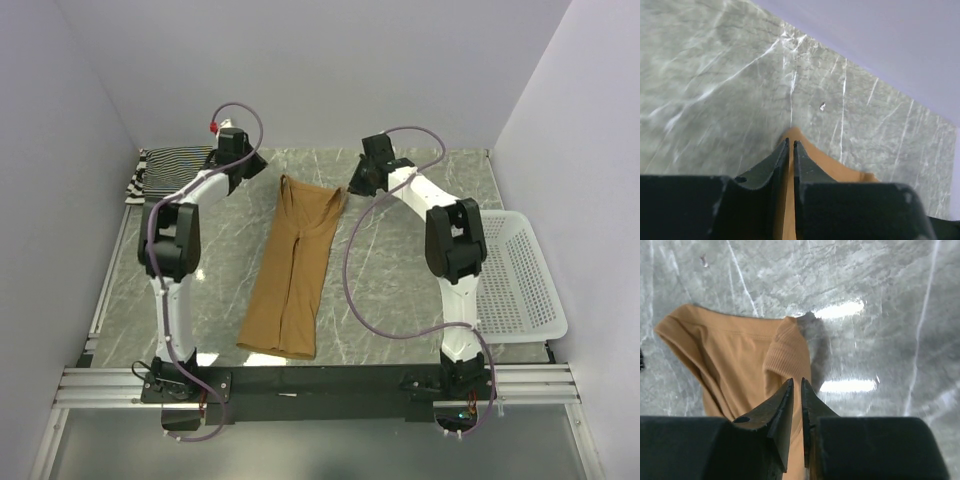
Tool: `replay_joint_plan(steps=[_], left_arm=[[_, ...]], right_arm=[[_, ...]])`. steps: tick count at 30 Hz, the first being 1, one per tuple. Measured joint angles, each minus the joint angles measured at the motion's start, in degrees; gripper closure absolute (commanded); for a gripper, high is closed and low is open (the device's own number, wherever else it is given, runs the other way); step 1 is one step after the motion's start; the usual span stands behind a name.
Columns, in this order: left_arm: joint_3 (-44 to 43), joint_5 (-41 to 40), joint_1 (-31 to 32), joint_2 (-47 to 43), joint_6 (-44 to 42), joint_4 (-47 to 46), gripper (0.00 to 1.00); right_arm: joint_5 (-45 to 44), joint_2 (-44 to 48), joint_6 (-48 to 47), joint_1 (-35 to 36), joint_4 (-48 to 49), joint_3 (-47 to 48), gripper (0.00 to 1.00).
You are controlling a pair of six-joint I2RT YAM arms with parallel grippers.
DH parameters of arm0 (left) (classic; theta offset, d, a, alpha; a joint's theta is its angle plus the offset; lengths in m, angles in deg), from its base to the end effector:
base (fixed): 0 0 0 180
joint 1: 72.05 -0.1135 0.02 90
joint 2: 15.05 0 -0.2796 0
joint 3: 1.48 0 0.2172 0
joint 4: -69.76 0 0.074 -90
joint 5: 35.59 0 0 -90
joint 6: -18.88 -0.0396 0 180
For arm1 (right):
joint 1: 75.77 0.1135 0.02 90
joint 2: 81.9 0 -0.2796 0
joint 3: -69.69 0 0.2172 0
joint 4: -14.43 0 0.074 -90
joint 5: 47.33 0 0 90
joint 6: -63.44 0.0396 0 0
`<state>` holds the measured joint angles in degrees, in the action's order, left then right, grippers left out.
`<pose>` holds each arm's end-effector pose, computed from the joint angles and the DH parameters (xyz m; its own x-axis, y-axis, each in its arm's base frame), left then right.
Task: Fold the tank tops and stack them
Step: Fold the tank top
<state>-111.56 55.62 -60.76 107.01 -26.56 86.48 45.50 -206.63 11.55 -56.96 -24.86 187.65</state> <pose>0.4711 -0.0949 0.2508 -0.4856 -0.6184 -0.6179 -0.1780 0.7620 -0.6227 0.4478 0.1546 0.2359 -0.7551 0.3940 -0.5240 0.1418 0.8785 0.4562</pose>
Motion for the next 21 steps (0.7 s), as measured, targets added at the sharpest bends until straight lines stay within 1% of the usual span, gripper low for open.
replay_joint_plan(steps=[3,7,13,21], left_arm=[[-9.62,4.17,-0.33,8.61,-1.44,1.25,0.87],[-14.53,8.48,-0.22,13.25,-1.46,2.12,0.89],[-13.84,12.55,-0.09,14.34,-1.22,0.42,0.91],[-12.57,15.65,-0.07,14.34,-0.28,-1.53,0.91]], right_arm=[[2.05,-3.52,0.2,-0.42,-0.24,2.6,0.84],[4.46,-4.96,0.81,-0.5,-0.17,4.0,0.85],[8.76,-6.71,2.82,-0.52,1.44,6.01,0.85],[12.07,-12.83,6.1,-0.55,2.23,13.33,0.86]])
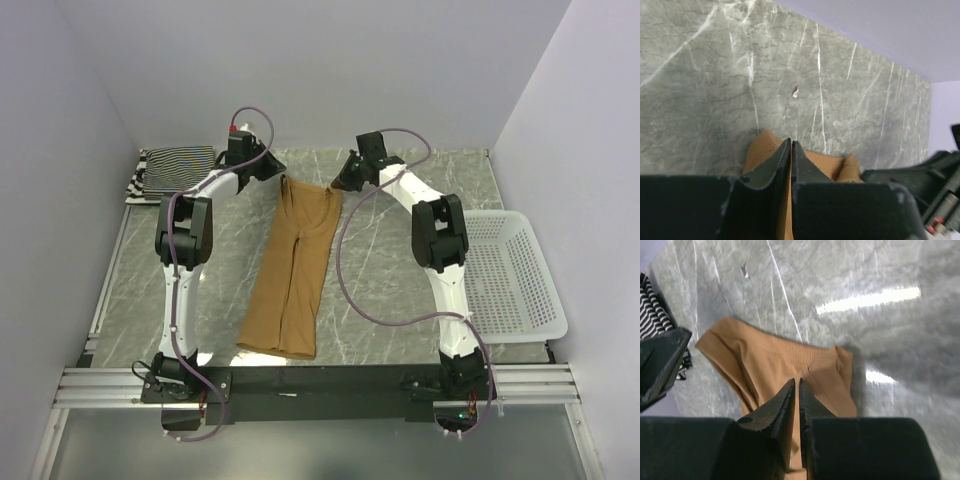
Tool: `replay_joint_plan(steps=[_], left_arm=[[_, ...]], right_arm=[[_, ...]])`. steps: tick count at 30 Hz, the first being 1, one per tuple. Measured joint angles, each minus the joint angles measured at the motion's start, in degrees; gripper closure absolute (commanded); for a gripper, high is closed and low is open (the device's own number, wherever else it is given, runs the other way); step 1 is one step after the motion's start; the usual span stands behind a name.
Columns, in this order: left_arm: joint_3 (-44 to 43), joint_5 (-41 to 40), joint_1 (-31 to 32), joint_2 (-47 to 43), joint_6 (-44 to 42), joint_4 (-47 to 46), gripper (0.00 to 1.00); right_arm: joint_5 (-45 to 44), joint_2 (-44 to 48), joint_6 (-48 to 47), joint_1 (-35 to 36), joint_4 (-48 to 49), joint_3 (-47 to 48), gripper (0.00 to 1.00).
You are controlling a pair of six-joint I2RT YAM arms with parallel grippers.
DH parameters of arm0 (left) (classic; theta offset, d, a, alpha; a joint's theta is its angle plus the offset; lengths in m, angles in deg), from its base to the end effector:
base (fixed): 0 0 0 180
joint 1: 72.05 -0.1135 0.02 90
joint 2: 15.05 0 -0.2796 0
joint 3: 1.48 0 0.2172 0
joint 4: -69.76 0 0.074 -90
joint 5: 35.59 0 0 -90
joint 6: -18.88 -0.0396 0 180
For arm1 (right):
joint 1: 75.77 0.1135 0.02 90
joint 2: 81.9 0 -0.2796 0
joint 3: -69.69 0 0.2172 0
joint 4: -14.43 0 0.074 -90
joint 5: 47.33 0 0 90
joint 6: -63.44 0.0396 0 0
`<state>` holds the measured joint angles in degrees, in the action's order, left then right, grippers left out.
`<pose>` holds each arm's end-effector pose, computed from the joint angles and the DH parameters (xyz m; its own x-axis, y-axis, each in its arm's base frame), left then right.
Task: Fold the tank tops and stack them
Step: Fold the tank top
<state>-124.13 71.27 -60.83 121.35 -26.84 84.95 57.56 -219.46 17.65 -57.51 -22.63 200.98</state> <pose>0.5190 -0.1147 0.2005 -0.6436 -0.5535 -0.5286 -0.0198 0.7024 -0.7115 0.4943 0.1738 0.2014 -0.8020 0.4450 -0.3984 0.1101 0.7658 0.6336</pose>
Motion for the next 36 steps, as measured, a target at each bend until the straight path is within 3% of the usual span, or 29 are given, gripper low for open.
replay_joint_plan(steps=[16,24,36], left_arm=[[5.09,-2.51,-0.66,-2.36,-0.28,0.52,0.93],[9.92,-3.52,-0.92,-5.9,-0.33,-1.9,0.8],[12.63,-6.75,-1.7,-9.05,0.17,-2.62,0.92]], right_arm=[[3.87,-6.23,5.86,-0.83,1.77,2.78,0.89],[4.74,-6.25,6.56,-1.53,1.84,2.78,0.9],[5.16,-6.29,6.99,-1.55,1.84,2.8,0.9]])
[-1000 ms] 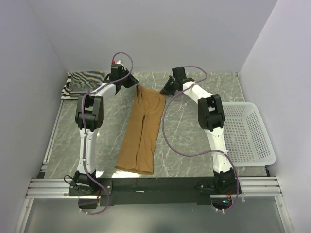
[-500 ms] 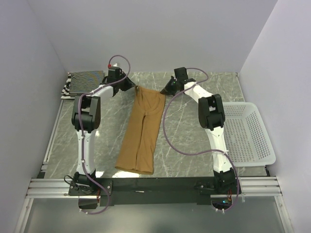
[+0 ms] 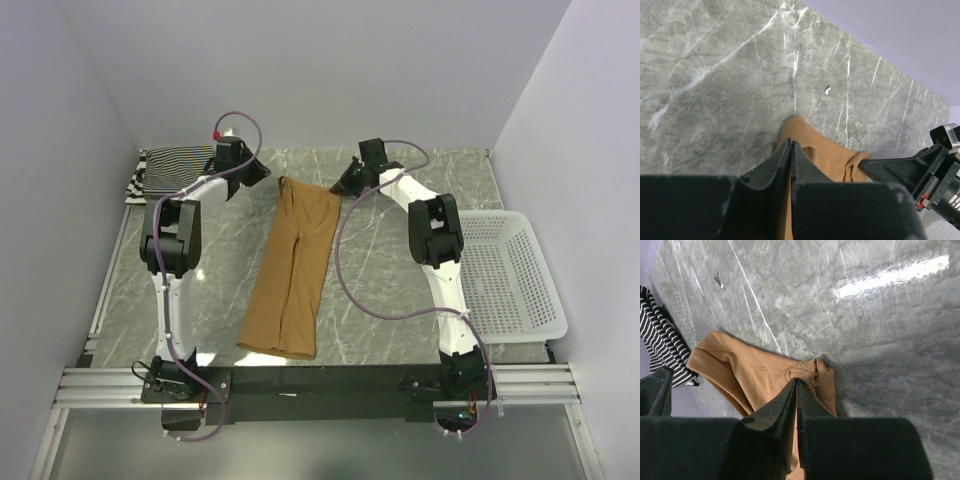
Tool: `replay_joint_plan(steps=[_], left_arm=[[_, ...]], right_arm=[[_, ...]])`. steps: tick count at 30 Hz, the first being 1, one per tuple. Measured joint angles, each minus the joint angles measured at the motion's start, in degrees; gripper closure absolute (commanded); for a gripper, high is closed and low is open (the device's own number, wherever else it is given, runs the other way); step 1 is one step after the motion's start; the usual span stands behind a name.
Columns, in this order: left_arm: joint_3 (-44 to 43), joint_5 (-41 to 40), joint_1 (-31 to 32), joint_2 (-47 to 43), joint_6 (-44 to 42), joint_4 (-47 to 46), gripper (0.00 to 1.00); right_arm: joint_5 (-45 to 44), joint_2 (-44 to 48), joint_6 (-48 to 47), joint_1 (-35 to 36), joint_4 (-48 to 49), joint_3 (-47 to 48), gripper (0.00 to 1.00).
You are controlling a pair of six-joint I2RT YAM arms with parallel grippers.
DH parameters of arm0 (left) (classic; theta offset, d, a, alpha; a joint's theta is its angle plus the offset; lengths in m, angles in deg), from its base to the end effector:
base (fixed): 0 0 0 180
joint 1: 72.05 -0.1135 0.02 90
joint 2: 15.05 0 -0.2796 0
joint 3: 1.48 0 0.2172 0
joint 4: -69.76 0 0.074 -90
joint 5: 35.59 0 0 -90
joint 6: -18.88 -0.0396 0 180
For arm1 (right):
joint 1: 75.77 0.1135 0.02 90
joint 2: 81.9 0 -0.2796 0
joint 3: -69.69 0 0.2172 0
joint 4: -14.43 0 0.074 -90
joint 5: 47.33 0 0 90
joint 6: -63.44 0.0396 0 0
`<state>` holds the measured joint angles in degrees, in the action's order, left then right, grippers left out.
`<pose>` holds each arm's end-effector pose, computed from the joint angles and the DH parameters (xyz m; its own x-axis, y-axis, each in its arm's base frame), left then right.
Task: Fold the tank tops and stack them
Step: Fold the tank top
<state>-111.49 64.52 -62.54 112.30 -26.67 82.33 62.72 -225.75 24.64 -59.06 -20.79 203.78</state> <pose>0.4869 -0.0886 0.2147 -0.5701 -0.6035 -0.5575 -0.1212 0.7329 -0.6695 0.5118 0.1678 0.1630 -0.8157 0.5195 -0.2544 0.2128 0.6785 0.7031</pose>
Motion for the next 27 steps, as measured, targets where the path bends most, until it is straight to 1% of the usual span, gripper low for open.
replay_joint_plan(steps=[5,15,18,22,27], left_arm=[[-2.45,0.33,0.66,2.49,-0.07,0.85,0.92],[-6.45,2.12,4.11,6.23,-0.22,1.75,0.94],[-9.25,3.08,4.83,8.0,-0.22,1.73,0.94],[-11.85,3.8,5.25,10.56,-0.15,1.66,0.94],[-12.52,4.76,5.29,13.53,0.48,1.99,0.93]], right_arm=[[0.26,0.0,0.2,-0.02,-0.04,0.0,0.9],[0.85,0.0,0.2,-0.66,-0.04,0.0,0.91],[1.14,0.0,0.2,-0.92,-0.04,0.0,0.91],[1.7,0.0,0.2,-1.14,-0.04,0.0,0.91],[2.49,-0.07,0.2,-1.2,-0.04,0.0,0.91]])
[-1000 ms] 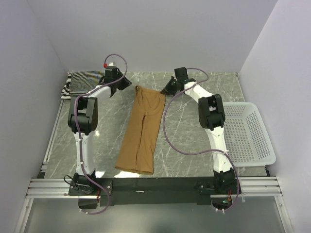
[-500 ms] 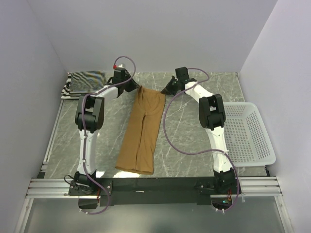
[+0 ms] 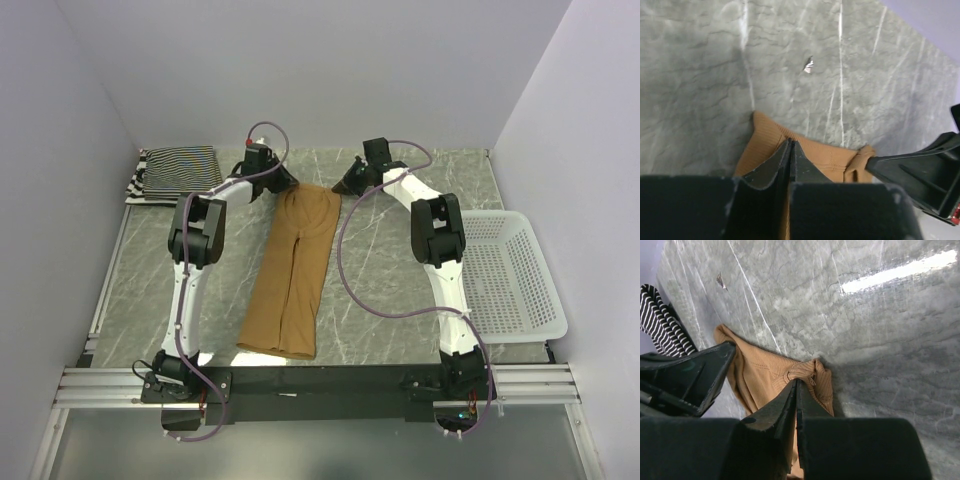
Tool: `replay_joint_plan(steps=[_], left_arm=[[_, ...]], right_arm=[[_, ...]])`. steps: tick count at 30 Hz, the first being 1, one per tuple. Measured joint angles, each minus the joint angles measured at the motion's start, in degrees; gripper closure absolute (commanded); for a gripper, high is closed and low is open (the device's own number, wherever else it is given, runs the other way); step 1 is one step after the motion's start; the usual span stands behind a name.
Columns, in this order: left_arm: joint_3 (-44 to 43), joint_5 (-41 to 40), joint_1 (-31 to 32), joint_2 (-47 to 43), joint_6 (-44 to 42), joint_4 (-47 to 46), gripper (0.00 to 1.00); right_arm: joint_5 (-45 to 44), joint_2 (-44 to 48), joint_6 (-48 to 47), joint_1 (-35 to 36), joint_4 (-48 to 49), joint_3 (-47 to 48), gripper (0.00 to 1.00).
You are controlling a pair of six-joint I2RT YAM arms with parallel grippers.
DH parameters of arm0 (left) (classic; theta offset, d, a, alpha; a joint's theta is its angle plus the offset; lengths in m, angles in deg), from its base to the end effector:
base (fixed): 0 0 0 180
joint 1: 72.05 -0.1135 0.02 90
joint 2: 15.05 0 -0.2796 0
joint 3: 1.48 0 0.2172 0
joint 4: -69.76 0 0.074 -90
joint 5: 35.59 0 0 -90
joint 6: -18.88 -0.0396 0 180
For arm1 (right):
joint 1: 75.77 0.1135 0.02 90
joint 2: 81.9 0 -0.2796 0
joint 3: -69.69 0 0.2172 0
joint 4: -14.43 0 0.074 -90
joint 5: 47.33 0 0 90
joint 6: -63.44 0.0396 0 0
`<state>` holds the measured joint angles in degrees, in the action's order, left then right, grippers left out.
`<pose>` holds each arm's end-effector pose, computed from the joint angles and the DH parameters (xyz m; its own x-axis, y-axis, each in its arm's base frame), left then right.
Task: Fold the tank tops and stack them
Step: Fold the tank top
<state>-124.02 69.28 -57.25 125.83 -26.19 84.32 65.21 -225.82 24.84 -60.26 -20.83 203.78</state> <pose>0.5169 -0.1471 0.1606 -0.6933 -0.5228 -0.4960 -0.0486 0.7206 -0.6917 0.5144 0.1585 0.1628 -0.8226 0.5208 -0.2283 0.2166 0.6581 0.7211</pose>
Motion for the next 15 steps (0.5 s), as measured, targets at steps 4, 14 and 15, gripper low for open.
replay_joint_plan(steps=[4,14,15], left_arm=[[-2.73,1.79,-0.11,1.88,1.05,-0.17,0.93],[-6.49,3.21,-0.26,5.33,4.28,-0.68,0.91],[-6.58,3.23,-0.39,5.44,4.61,-0.74,0.91]], right_arm=[[0.59,-0.09,0.0,-0.02,0.0,0.0,0.91],[2.45,-2.97,0.42,-0.42,-1.25,4.17,0.91],[2.69,-3.69,0.48,-0.55,-1.31,5.29,0.91]])
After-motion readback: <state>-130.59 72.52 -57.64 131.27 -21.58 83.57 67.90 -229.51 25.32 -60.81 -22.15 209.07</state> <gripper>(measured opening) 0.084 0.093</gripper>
